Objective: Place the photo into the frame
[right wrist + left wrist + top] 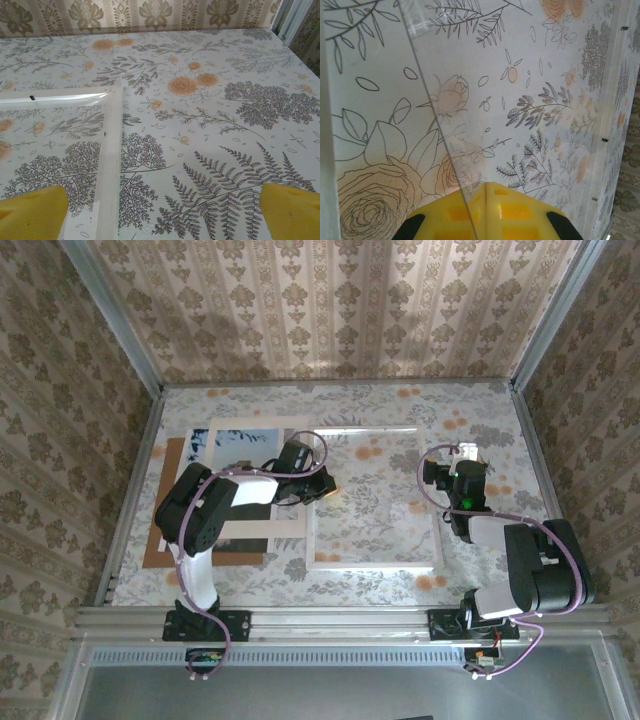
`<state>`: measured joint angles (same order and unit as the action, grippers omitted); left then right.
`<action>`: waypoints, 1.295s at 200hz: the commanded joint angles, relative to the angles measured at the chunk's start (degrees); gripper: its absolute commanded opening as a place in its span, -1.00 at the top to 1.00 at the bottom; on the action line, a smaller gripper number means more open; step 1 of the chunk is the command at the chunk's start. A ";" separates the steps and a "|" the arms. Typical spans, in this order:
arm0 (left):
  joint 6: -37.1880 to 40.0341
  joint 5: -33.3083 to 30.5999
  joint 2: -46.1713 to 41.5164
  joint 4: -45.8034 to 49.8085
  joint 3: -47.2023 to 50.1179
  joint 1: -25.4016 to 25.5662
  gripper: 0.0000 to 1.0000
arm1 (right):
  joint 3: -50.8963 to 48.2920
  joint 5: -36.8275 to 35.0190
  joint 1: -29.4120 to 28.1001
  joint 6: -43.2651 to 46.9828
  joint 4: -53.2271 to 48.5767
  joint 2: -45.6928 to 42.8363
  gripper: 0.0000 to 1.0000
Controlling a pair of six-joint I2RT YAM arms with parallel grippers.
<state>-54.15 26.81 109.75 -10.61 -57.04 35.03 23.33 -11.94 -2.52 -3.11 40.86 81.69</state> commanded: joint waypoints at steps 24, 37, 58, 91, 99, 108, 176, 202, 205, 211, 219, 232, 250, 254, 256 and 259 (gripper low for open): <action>1.50 0.79 -2.44 1.61 0.79 -0.66 1.00 | 1.54 0.87 -0.44 0.83 -0.34 -0.65 -1.00; 1.50 0.88 -2.33 1.58 0.74 -0.66 1.00 | 1.54 0.87 -0.46 0.83 -0.34 -0.69 -1.00; 1.46 0.89 -2.26 1.67 0.83 -0.66 1.00 | 1.51 0.86 -0.51 0.83 -0.26 -0.66 -1.00; 1.50 0.88 -2.35 1.63 0.88 -0.71 1.00 | 1.50 0.92 -0.46 0.83 -0.30 -0.66 -1.00; 1.65 0.88 -2.31 1.54 0.83 -0.75 1.00 | 1.45 0.89 -0.46 0.83 -0.27 -0.68 -1.00; 1.59 0.88 -2.26 1.56 0.79 -0.75 1.00 | 1.45 0.87 -0.46 0.83 -0.26 -0.66 -1.00; 1.68 1.08 -1.56 1.38 0.61 -0.86 1.00 | 1.45 0.88 -0.46 0.83 -0.26 -0.73 -1.00; 2.29 1.38 -1.20 1.73 0.18 -0.84 1.00 | 1.38 0.94 -0.44 0.83 -0.17 -0.68 -1.00; 2.29 1.40 -1.07 1.67 0.17 -0.84 1.00 | 1.37 0.89 -0.46 0.83 -0.17 -0.66 -1.00; 2.38 1.56 -0.89 1.65 0.03 -0.76 1.00 | 1.40 0.87 -0.46 0.83 -0.17 -0.77 -1.00; 2.51 1.79 -0.73 1.88 -0.22 -0.75 1.00 | 1.37 0.87 -0.46 0.83 -0.17 -0.78 -1.00; 2.94 1.80 -0.68 2.14 -0.48 -0.75 1.00 | 1.38 0.87 -0.47 0.92 -0.17 -0.79 -1.00; 3.84 1.63 -0.68 3.12 -1.18 -0.67 1.00 | 1.39 0.90 -0.51 0.92 -0.17 -0.70 -1.00; 4.03 1.58 -0.68 3.32 -1.28 -0.66 1.00 | 1.38 0.92 -0.55 0.92 -0.21 -0.76 -1.00; 4.16 1.58 -0.68 3.40 -1.34 -0.66 1.00 | 1.37 0.88 -0.55 0.92 -0.18 -0.79 -1.00; 4.26 1.58 -0.68 3.48 -1.38 -0.66 1.00 | 1.37 0.87 -0.55 0.92 -0.13 -0.81 -1.00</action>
<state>-52.82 27.22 109.34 -9.67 -57.06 34.72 23.33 -11.94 -2.57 -2.92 40.86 81.69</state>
